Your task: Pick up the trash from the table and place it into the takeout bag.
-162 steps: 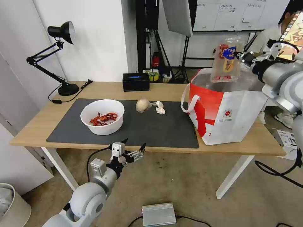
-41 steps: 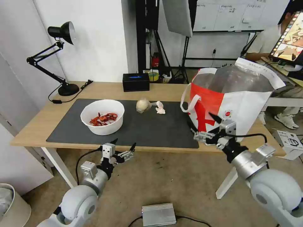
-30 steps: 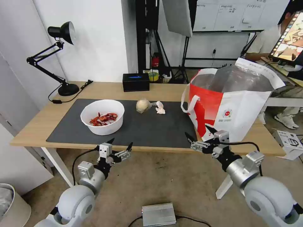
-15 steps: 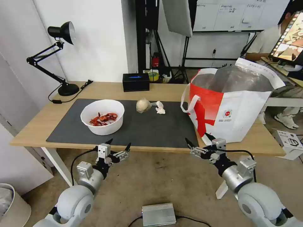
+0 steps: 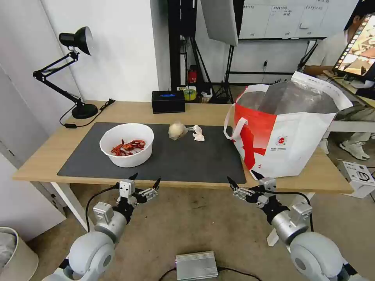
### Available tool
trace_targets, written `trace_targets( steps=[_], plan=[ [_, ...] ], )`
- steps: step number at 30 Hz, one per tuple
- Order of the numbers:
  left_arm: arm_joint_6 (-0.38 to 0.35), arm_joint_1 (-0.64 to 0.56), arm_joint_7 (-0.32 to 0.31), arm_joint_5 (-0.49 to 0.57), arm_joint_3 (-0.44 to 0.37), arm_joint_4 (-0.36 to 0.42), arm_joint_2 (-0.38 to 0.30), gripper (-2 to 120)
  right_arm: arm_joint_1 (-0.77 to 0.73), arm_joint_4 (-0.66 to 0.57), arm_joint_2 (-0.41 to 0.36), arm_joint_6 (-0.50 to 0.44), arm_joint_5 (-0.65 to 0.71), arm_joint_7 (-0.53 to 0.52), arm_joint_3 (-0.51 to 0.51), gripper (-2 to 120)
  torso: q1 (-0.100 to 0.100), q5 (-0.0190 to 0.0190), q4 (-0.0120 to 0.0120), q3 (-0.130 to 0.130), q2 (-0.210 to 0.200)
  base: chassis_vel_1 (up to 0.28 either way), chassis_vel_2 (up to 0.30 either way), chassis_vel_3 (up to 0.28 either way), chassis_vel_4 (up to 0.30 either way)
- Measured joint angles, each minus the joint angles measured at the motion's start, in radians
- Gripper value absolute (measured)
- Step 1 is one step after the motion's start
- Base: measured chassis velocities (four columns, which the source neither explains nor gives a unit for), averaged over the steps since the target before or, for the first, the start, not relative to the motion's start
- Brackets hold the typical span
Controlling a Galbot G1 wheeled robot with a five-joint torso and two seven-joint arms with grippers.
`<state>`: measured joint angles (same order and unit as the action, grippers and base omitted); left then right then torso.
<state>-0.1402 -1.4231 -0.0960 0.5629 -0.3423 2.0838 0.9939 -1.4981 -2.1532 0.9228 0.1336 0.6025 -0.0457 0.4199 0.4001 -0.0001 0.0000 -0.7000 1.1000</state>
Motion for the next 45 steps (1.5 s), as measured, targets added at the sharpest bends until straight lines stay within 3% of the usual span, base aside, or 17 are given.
trace_targets(
  steps=[14, 28, 30, 36, 39, 43, 45],
  plan=[
    [0.009, -0.046, -0.003, -0.042, -0.023, 0.004, 0.033, 100, 0.006, -0.009, 0.049, 0.007, -0.014, -0.01, -0.067, 100, 0.0, 0.0, 0.0001, 0.0, 0.0, 0.0, 0.0, 0.0, 0.0],
    [0.012, -0.029, -0.005, -0.043, -0.013, 0.013, 0.02, 100, 0.069, 0.006, 0.075, 0.034, -0.022, -0.028, -0.099, 100, 0.0, 0.0001, 0.0003, 0.0, 0.0, 0.0, 0.0, 0.0, 0.0],
    [0.012, -0.011, -0.005, -0.04, 0.008, 0.009, 0.012, 100, 0.115, 0.033, 0.084, 0.052, -0.018, -0.036, -0.109, 100, 0.0, -0.0001, -0.0007, 0.0, 0.0, 0.0, 0.0, 0.0, 0.0],
    [0.011, -0.015, -0.005, -0.04, 0.012, 0.012, 0.02, 100, 0.304, 0.106, 0.081, 0.109, 0.043, -0.062, -0.202, 100, 0.0, -0.0001, 0.0002, 0.0, 0.0, 0.0, 0.0, 0.0, 0.0],
    [0.01, -0.019, -0.006, -0.041, 0.008, 0.021, 0.029, 100, 0.457, 0.174, 0.086, 0.134, 0.083, -0.075, -0.287, 100, 0.0, -0.0001, 0.0001, 0.0, 0.0, 0.0, 0.0, 0.0, 0.0],
    [0.008, -0.024, -0.007, -0.041, 0.004, 0.029, 0.033, 100, 0.542, 0.228, 0.102, 0.141, 0.092, -0.088, -0.347, 100, 0.0, 0.0001, 0.0, 0.0, 0.0, 0.0, 0.0, 0.0, 0.0],
    [0.007, -0.033, -0.008, -0.041, -0.005, 0.034, 0.037, 100, 0.629, 0.288, 0.138, 0.154, 0.093, -0.12, -0.419, 100, 0.0, 0.0001, 0.0001, 0.0, 0.0, 0.0, 0.0, 0.0, 0.0]
  ],
)
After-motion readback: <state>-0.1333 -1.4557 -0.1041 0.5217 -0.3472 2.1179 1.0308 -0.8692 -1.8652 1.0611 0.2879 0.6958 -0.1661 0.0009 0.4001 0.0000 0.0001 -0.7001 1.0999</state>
